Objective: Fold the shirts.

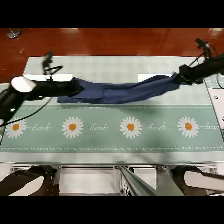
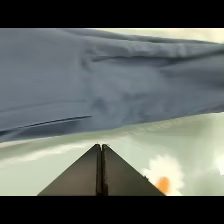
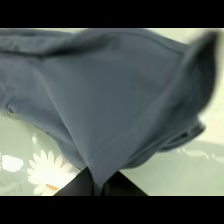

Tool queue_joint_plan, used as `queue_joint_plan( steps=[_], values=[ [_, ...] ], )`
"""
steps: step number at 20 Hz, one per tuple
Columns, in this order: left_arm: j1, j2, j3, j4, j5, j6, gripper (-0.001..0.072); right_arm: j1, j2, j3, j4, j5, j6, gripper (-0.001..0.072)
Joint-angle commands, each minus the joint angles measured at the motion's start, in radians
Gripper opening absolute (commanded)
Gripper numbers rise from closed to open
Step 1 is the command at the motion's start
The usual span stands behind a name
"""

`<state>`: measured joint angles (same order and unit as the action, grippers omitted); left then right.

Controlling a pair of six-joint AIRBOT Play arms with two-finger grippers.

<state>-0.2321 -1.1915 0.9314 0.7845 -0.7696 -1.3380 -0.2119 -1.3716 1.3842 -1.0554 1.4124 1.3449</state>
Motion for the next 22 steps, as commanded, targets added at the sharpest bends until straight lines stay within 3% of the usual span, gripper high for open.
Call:
queue_joint_plan(
  steps=[1,7,11,16,19,22],
  values=[
    [-0.196,-0.143,0.12,-0.008,0.046,0.009,0.0031,-0.005,0.3,-0.193,-0.07,-0.006,-0.002,0.0026],
    [-0.426,-0.494,0.488,-0.007,0.039,-0.078,0.0031,-0.004,0.59,-0.285,-0.06,0.023,0.069,0.0026],
    [-0.544,-0.671,0.623,-0.012,-0.025,-0.193,0.0031,-0.004,0.628,-0.285,0.03,0.024,0.05,0.0026],
    [-0.703,-0.771,0.69,-0.079,-0.055,-0.193,0.0031,-0.004,0.615,-0.285,0.087,-0.018,0.037,0.0026],
    [-0.686,-0.746,0.716,-0.079,-0.091,-0.193,0.0032,0.044,0.581,-0.284,0.089,-0.026,0.027,0.0026],
    [-0.538,-0.65,0.721,-0.074,-0.147,-0.193,0.0032,0.144,0.534,-0.284,0.088,-0.05,0.028,0.0026]
  ],
)
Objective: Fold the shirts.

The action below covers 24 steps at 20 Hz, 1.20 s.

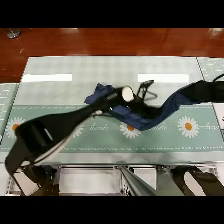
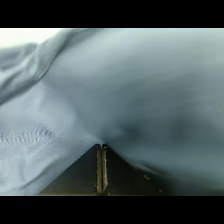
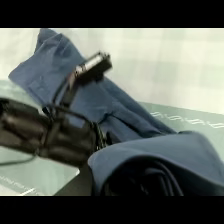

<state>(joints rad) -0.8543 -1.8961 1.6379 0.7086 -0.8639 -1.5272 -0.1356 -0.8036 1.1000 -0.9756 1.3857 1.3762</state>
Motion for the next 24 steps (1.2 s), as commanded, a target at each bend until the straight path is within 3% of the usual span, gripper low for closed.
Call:
queue_joint_plan(
  steps=[1,3,6,11,14,19,20,21,22,24],
  values=[
    [0.146,0.096,0.014,0.019,-0.077,-0.004,0.0032,0.102,-0.052,0.0,0.009,-0.042,0.003,0.0026],
    [0.294,0.2,0.014,0.117,-0.132,-0.017,0.0032,0.164,-0.095,0.0,0.01,-0.077,0.016,0.0026],
    [0.562,0.372,0.013,0.299,-0.24,-0.102,0.0032,0.272,-0.187,0.018,0.045,-0.137,0.021,0.0026],
    [0.919,0.705,-0.044,0.325,-0.271,-0.078,0.0032,0.481,-0.499,0.293,0.051,-0.219,0.037,0.0026],
    [0.996,0.935,-0.158,0.332,-0.275,-0.025,0.0033,0.579,-0.742,0.52,0.054,-0.228,0.062,0.0027],
    [0.988,1.274,-0.48,0.338,-0.266,-0.042,0.0033,0.668,-1.052,0.75,0.06,-0.23,0.153,0.0049],
    [0.98,1.323,-0.558,0.333,-0.251,-0.041,0.0033,0.676,-1.091,0.771,0.078,-0.231,0.168,0.0223],
    [0.974,1.362,-0.633,0.32,-0.233,-0.041,0.0033,0.676,-1.122,0.781,0.106,-0.229,0.172,0.0567],
    [0.972,1.386,-0.697,0.3,-0.217,-0.041,0.0033,0.664,-1.132,0.781,0.116,-0.226,0.169,0.0637],
    [0.972,1.4,-0.799,0.278,-0.203,-0.041,0.0033,0.599,-1.112,0.797,0.114,-0.151,0.17,0.0637]
  ],
)
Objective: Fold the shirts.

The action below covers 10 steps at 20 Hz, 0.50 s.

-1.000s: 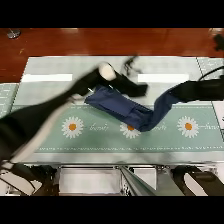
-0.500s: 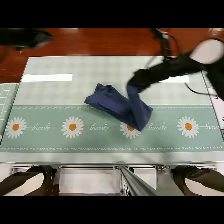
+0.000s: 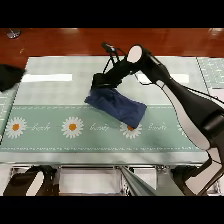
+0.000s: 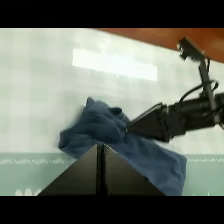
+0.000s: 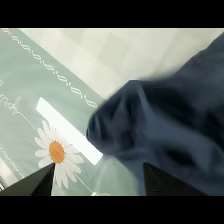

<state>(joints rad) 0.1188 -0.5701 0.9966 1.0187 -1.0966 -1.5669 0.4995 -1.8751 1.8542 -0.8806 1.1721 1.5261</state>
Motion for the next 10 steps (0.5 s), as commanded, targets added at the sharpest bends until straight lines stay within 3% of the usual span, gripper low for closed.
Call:
queue_joint_plan(
  steps=[1,3,5,6,9,10],
  values=[
    [-0.001,0.072,-0.196,-0.032,0.032,-0.001,0.0033,-0.095,-0.015,0.058,0.019,0.14,0.019,0.0637],
    [-0.001,0.07,-0.273,-0.032,0.055,-0.001,0.0033,-0.235,0.071,0.067,-0.01,0.314,-0.003,0.0637],
    [-0.001,0.07,-0.332,-0.041,0.057,-0.002,0.0033,-0.364,0.201,0.03,-0.203,0.442,-0.03,0.0636],
    [-0.001,0.071,-0.356,-0.061,0.057,-0.001,0.0033,-0.42,0.294,-0.05,-0.32,0.43,-0.024,0.0636],
    [-0.001,0.071,-0.423,-0.105,0.058,0.003,0.0033,-0.546,0.626,-0.552,-0.396,0.135,0.064,0.0634],
    [-0.001,0.071,-0.446,-0.116,0.061,0.003,0.0033,-0.561,0.737,-0.761,-0.386,0.01,0.138,0.0634]
  ],
)
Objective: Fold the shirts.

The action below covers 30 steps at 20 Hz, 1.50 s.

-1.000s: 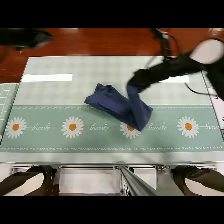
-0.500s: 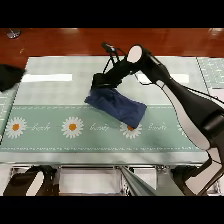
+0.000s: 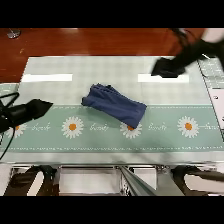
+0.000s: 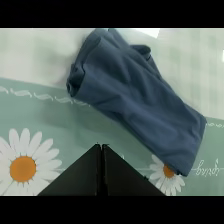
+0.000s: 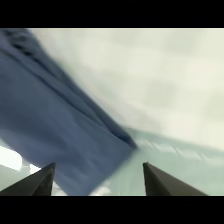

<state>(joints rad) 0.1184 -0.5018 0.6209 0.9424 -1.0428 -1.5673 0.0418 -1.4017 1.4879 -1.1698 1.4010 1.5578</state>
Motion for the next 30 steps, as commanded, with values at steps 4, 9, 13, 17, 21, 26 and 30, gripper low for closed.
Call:
queue_joint_plan(
  steps=[4,9,13,17,21,26,30],
  values=[
    [-0.001,0.002,-0.137,-0.081,0.034,0.003,0.0033,-0.056,0.478,-1.06,0.36,-0.687,0.156,0.0633],
    [-0.001,0.002,-0.146,-0.157,0.105,0.003,0.0033,0.069,0.241,-1.038,0.725,-0.71,-0.143,0.0633],
    [-0.001,0.002,-0.146,-0.166,0.108,0.003,0.0033,0.131,0.039,-0.863,0.724,-0.631,-0.181,0.0394],
    [-0.001,0.002,-0.146,-0.166,0.109,0.011,0.0033,0.169,-0.077,-0.587,0.714,-0.423,-0.298,0.0026],
    [0.0,0.002,-0.146,-0.166,0.108,0.011,0.0033,0.169,-0.076,-0.121,0.54,-0.29,-0.194,0.0024],
    [-0.001,0.002,-0.146,-0.166,0.108,0.011,0.0033,0.093,-0.076,0.344,0.179,-0.189,0.013,0.0025],
    [-0.001,0.002,-0.146,-0.166,0.107,0.011,0.0033,-0.085,-0.056,0.494,0.185,-0.036,0.043,0.0025]
  ],
)
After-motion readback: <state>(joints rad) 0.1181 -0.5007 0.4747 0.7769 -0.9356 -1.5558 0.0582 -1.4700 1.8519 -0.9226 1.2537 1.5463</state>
